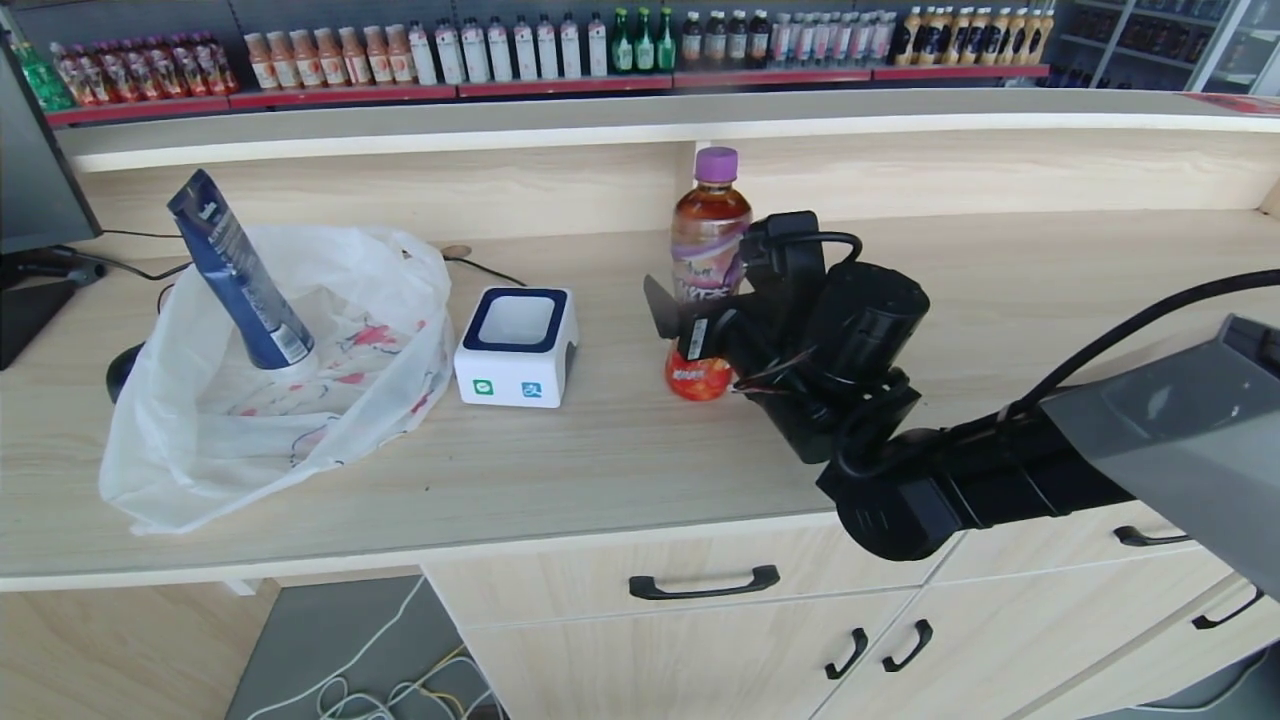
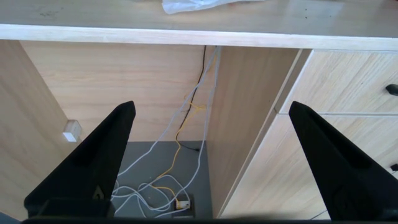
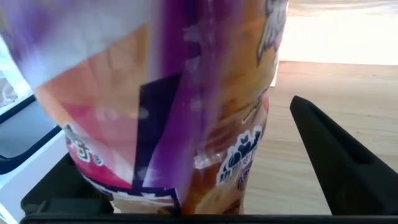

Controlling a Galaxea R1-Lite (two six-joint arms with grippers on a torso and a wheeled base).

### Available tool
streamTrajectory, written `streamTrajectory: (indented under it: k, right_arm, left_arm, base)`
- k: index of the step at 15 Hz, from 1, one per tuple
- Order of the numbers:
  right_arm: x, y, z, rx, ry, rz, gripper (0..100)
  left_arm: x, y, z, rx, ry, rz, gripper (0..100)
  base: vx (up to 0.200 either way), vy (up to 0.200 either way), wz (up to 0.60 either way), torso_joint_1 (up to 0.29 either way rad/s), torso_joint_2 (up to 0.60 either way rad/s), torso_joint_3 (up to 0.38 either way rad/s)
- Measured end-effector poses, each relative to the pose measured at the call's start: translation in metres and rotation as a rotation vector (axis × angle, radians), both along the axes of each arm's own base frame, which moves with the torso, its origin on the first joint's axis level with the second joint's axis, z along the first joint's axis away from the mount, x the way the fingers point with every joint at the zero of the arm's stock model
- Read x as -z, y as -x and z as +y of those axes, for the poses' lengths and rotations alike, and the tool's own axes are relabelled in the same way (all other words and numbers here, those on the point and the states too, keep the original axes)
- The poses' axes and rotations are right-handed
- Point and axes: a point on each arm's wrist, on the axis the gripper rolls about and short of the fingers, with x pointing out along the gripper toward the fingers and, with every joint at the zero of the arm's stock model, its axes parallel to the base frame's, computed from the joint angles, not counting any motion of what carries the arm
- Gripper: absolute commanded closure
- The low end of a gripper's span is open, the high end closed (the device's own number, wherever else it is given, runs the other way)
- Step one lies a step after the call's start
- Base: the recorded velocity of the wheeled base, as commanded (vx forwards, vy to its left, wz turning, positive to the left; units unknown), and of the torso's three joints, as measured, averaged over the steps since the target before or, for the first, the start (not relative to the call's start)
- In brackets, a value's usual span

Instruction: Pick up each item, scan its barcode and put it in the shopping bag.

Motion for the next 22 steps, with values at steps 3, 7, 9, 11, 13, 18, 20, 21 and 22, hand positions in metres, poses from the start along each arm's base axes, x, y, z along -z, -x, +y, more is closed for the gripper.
streamTrajectory:
  k: [3, 7, 9, 11, 13, 18, 20, 21, 22]
  right_arm:
    - [-0.001, -0.002, 0.000, 0.003, -0.005, -0.007, 0]
    - [-0.002, -0.003, 0.001, 0.002, -0.006, -0.009, 0]
    - [-0.002, -0.003, 0.001, 0.002, -0.007, -0.010, 100]
    - [-0.002, -0.003, 0.001, 0.002, -0.008, -0.012, 100]
    - [-0.002, -0.003, 0.001, 0.004, -0.007, -0.011, 100]
    - [-0.007, -0.004, 0.002, 0.003, -0.018, -0.026, 100]
    - [-0.013, -0.004, 0.002, 0.003, -0.030, -0.041, 100]
    - [-0.016, -0.004, 0.001, 0.004, -0.036, -0.048, 100]
    - [-0.019, -0.002, 0.000, 0.004, -0.041, -0.056, 100]
  left_arm:
    - [0.000, 0.000, 0.000, 0.000, 0.000, 0.000, 0]
    - [0.000, 0.000, 0.000, 0.000, 0.000, 0.000, 0]
    - [0.000, 0.000, 0.000, 0.000, 0.000, 0.000, 0]
    - [0.000, 0.000, 0.000, 0.000, 0.000, 0.000, 0]
    - [0.000, 0.000, 0.000, -0.001, 0.000, 0.000, 0]
    - [0.000, 0.000, 0.000, 0.000, 0.000, 0.000, 0]
    - [0.000, 0.000, 0.000, -0.001, 0.000, 0.000, 0]
    - [0.000, 0.000, 0.000, -0.001, 0.000, 0.000, 0]
    - [0.000, 0.000, 0.000, 0.000, 0.000, 0.000, 0]
  base:
    - [0.000, 0.000, 0.00, 0.000, 0.00, 0.000]
    - [0.000, 0.000, 0.00, 0.000, 0.00, 0.000]
    - [0.000, 0.000, 0.00, 0.000, 0.00, 0.000]
    - [0.000, 0.000, 0.00, 0.000, 0.00, 0.000]
    - [0.000, 0.000, 0.00, 0.000, 0.00, 0.000]
    - [0.000, 0.000, 0.00, 0.000, 0.00, 0.000]
    - [0.000, 0.000, 0.00, 0.000, 0.00, 0.000]
    - [0.000, 0.000, 0.00, 0.000, 0.00, 0.000]
    - [0.000, 0.000, 0.00, 0.000, 0.00, 0.000]
